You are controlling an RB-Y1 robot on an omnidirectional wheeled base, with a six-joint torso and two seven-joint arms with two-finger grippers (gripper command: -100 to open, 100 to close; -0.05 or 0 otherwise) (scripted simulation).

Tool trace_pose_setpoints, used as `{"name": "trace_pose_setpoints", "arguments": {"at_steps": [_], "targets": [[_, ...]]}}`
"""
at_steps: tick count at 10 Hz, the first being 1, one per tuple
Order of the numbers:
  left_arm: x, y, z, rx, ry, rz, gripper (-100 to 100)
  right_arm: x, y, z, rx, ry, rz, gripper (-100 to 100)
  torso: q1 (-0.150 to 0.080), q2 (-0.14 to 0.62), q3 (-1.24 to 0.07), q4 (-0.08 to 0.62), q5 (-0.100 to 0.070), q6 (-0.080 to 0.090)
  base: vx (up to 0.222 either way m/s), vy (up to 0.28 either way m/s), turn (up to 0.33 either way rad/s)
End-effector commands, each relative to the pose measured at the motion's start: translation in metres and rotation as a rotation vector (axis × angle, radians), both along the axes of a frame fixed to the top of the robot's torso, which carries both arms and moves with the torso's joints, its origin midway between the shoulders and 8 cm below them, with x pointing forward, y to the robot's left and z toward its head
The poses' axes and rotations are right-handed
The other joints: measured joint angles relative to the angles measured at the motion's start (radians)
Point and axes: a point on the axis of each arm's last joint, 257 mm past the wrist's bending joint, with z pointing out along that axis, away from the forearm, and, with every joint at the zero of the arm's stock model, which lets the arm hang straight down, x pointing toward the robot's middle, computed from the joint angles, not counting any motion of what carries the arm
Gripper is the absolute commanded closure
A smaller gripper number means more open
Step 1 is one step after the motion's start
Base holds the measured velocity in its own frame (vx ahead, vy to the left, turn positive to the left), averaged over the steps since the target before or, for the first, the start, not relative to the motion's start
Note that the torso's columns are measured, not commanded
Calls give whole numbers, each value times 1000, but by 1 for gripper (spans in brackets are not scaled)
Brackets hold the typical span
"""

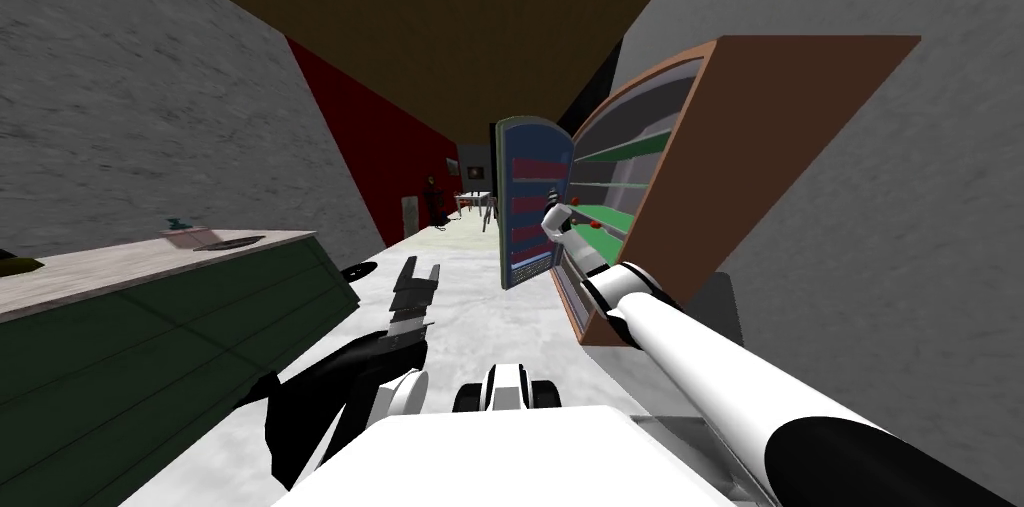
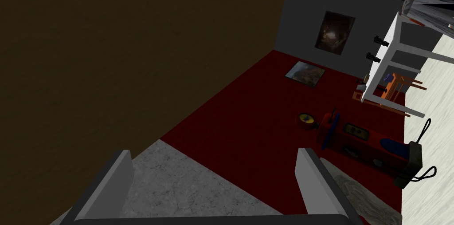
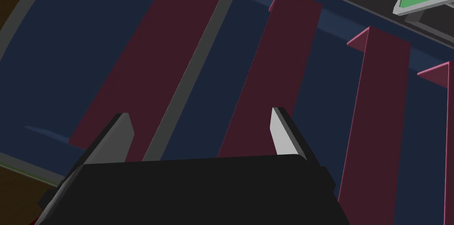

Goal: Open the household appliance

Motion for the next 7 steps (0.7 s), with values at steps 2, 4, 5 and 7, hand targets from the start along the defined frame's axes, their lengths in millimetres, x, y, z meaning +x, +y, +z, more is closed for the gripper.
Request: {"name": "trace_pose_setpoints", "arguments": {"at_steps": [2,4,5,7], "targets": [[0,0,0,0,0,0,0,-9,-1,22,-12,-41,-37,-100,-1,0,0,0,1,-3,-18,-94,303],[0,0,0,0,0,0,0,-12,-17,27,8,-52,-63,-100,-3,0,0,0,-1,0,-8,-37,-27],[0,0,0,0,0,0,0,-17,-3,39,-11,-66,-67,-100,0,0,0,0,0,-1,-32,-88,321],[0,0,0,0,0,0,0,-22,-24,43,6,-78,-110,-100,-3,1,1,0,-1,-1,-23,-90,137]]}}
